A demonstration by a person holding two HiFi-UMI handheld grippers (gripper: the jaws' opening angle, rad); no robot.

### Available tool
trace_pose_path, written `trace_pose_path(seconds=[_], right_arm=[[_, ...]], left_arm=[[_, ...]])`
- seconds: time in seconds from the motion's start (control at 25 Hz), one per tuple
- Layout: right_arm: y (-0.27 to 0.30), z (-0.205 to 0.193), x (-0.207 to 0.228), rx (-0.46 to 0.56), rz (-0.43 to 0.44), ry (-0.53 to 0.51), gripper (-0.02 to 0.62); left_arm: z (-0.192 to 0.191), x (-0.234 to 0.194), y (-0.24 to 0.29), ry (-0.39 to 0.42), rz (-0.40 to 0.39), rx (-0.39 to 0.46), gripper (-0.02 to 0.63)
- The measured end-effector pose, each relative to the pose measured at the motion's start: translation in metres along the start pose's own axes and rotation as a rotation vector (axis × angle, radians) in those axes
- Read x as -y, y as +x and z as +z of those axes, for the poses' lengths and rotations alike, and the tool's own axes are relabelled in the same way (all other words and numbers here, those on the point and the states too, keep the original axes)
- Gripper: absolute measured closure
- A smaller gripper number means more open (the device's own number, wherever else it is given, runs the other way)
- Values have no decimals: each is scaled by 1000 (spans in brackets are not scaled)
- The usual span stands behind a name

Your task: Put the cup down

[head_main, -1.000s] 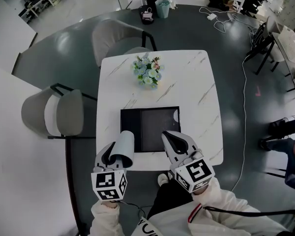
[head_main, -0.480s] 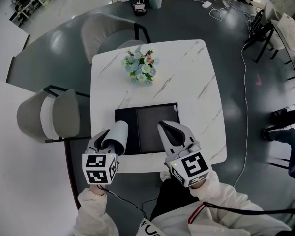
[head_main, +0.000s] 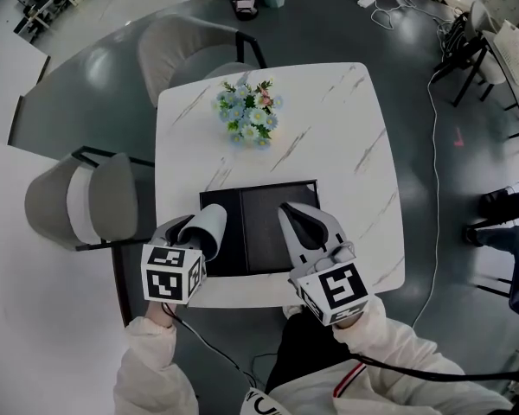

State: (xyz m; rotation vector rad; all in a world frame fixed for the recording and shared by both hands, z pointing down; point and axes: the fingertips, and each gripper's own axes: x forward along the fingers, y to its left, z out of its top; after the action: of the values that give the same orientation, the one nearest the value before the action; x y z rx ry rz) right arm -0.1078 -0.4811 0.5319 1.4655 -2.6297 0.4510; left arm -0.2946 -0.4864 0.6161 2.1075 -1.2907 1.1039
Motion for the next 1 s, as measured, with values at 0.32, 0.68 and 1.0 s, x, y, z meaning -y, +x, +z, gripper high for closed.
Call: trace_pose_path(seconds=[0.32, 0.68, 1.0], right_arm=[[12, -9, 1, -4, 0, 2, 591], [16, -17, 4, -10, -5, 9, 591], [18, -21, 4, -19, -6, 6, 591]], left_arm=[[-6, -10, 31, 15, -61, -127, 575], [-12, -8, 57, 45, -134, -256, 575], [-24, -8, 70, 61, -164, -355, 575]])
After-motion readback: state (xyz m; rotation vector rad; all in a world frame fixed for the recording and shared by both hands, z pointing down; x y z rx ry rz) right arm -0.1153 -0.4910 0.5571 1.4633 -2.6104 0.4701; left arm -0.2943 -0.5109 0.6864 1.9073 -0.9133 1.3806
